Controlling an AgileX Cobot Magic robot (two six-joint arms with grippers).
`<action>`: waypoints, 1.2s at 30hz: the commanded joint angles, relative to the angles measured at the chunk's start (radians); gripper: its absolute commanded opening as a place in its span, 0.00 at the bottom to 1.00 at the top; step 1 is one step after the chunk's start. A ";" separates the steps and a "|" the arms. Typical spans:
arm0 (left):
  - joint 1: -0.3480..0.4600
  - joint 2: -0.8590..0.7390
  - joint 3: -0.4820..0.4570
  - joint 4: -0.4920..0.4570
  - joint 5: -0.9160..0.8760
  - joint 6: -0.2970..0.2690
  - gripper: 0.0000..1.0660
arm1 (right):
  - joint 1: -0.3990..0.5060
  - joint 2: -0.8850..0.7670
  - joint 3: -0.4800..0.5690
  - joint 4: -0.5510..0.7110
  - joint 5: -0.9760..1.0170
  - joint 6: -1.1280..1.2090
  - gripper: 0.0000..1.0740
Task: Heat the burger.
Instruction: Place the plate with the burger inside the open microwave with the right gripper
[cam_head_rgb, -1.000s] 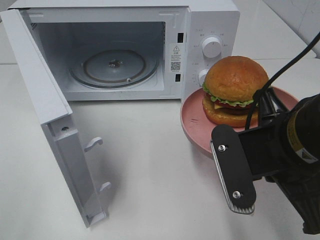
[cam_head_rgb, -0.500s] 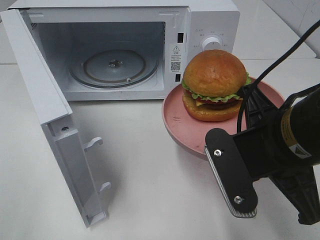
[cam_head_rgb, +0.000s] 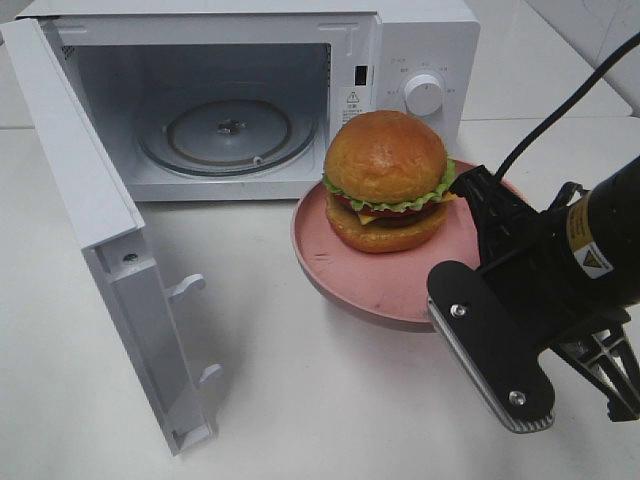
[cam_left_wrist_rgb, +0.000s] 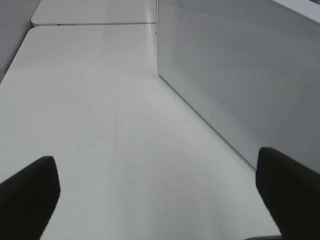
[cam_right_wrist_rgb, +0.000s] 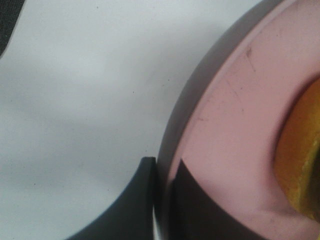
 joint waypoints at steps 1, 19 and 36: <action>-0.005 -0.024 0.003 -0.004 -0.001 -0.001 0.94 | -0.025 -0.011 -0.010 0.033 -0.066 -0.099 0.00; -0.005 -0.024 0.003 -0.004 -0.001 -0.001 0.94 | -0.114 0.070 -0.094 0.308 -0.139 -0.417 0.00; -0.005 -0.024 0.003 -0.004 -0.001 -0.001 0.94 | -0.114 0.247 -0.222 0.309 -0.223 -0.418 0.00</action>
